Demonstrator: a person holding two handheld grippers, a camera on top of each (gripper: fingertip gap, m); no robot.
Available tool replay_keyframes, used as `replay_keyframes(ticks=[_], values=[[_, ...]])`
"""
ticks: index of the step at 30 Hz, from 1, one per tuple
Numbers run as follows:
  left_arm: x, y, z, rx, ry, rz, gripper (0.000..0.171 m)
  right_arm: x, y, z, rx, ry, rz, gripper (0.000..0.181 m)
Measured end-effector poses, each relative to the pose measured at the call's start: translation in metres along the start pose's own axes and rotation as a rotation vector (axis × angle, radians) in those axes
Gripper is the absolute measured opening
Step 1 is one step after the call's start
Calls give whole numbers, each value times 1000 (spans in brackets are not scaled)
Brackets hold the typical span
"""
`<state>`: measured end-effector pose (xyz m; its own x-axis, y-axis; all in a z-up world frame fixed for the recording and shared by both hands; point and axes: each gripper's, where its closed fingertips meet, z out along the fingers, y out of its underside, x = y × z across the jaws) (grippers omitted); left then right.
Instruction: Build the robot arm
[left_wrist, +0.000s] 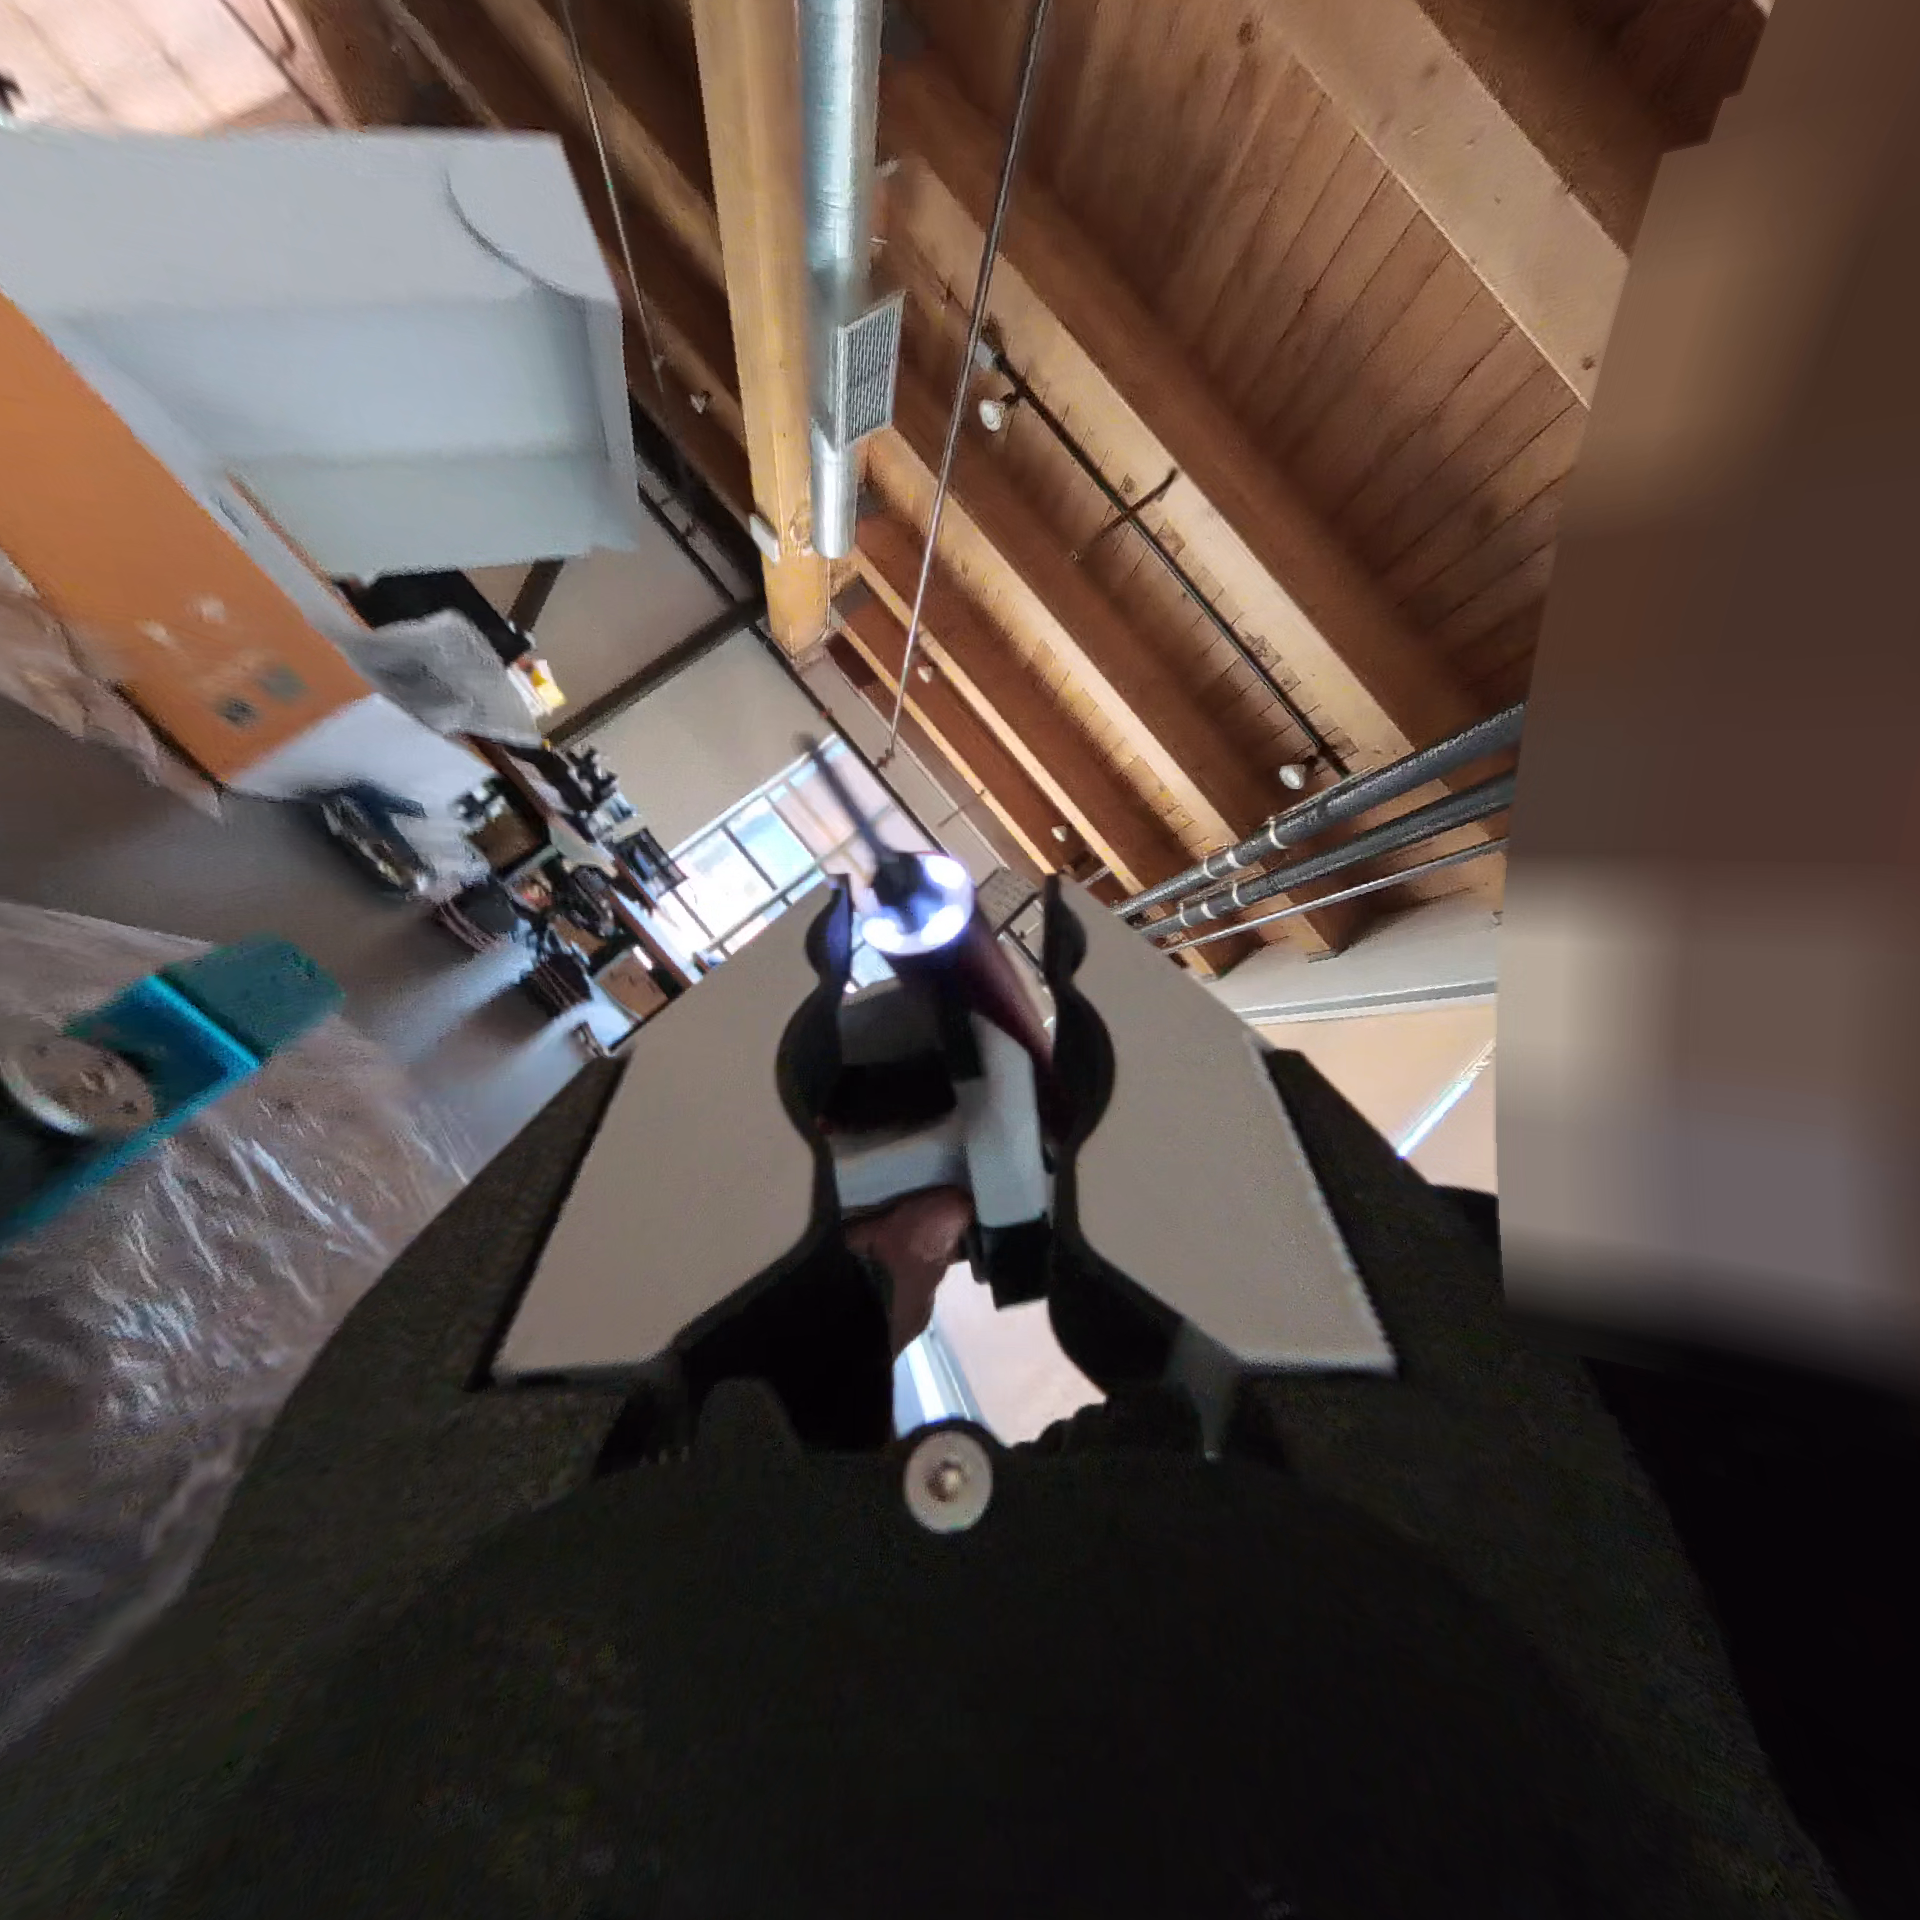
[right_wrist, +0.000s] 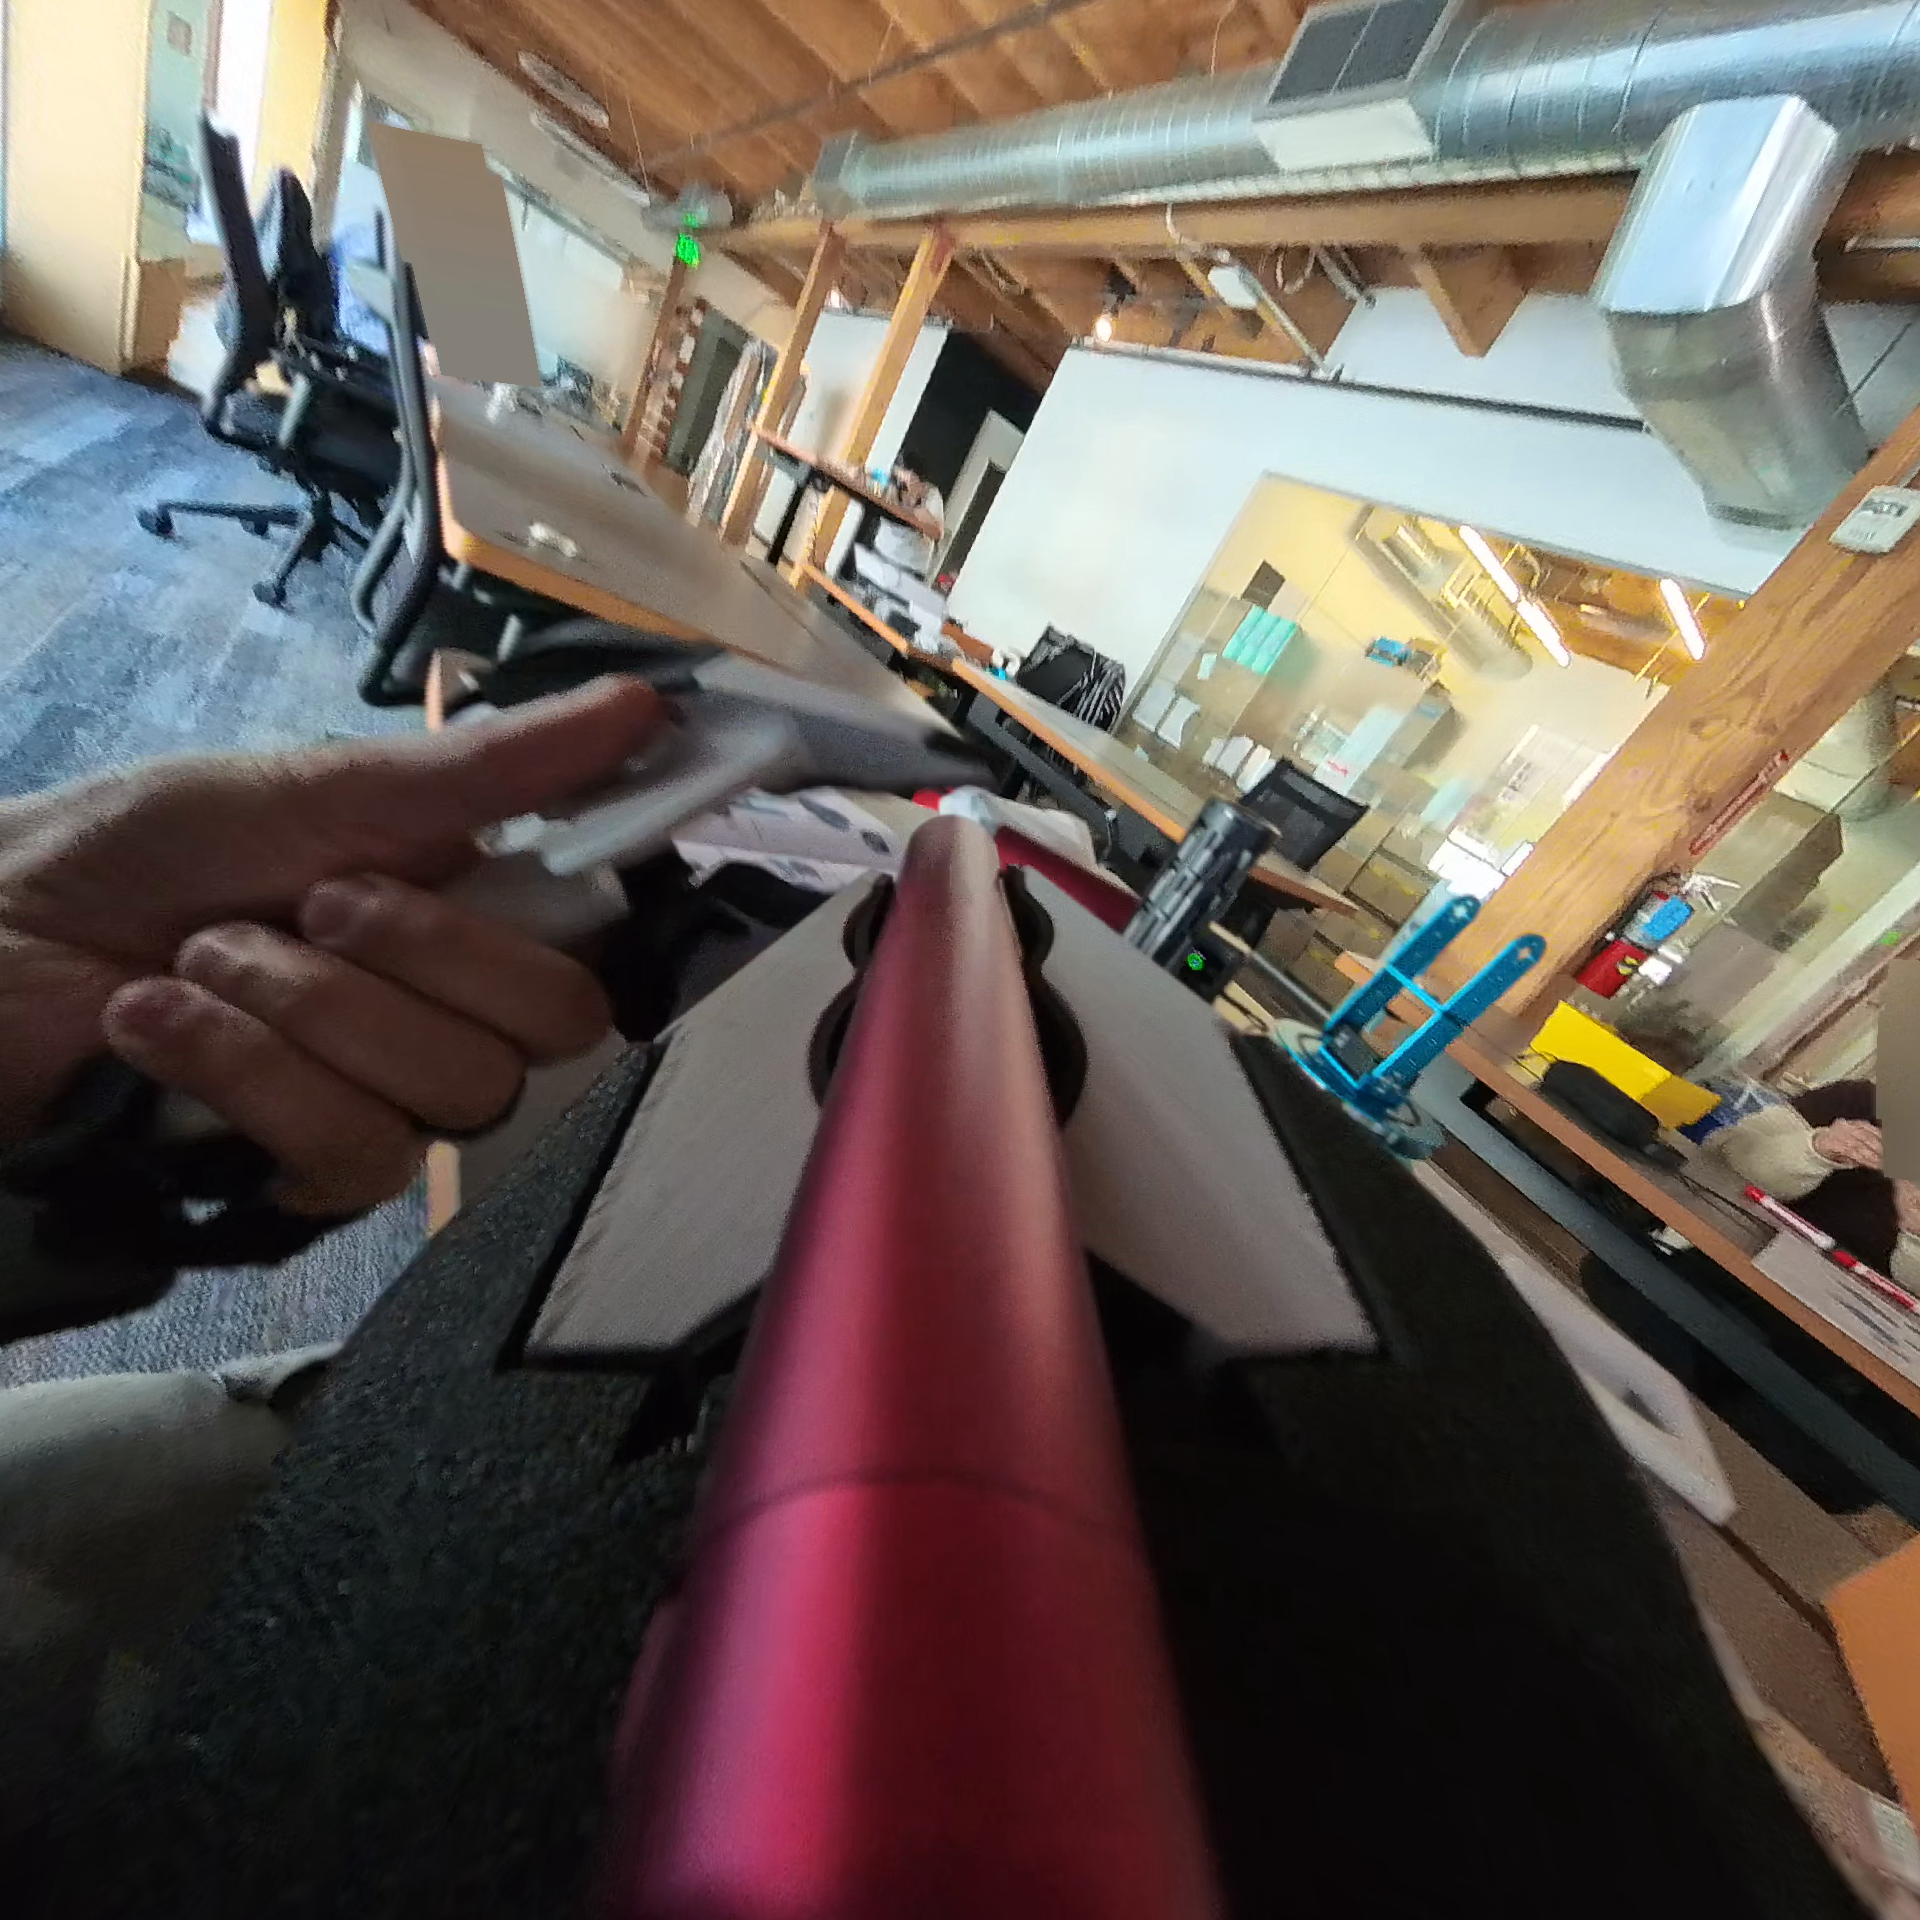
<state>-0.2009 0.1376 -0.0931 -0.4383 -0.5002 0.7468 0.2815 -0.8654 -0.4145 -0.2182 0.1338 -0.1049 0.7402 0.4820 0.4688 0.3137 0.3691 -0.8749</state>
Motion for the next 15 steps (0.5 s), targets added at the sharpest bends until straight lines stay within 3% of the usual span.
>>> replay_keyframes(ticks=[2,8,15], values=[[6,10,-2,4,17,-8,23,-11,-5,-4,32,1,49,22],[30,42,-11,-88,-43,109,23,-35,-24,-31,109,-15,100,24],[63,78,-13,-128,-30,153,22,-58,-52,-63,160,10,1,22]])
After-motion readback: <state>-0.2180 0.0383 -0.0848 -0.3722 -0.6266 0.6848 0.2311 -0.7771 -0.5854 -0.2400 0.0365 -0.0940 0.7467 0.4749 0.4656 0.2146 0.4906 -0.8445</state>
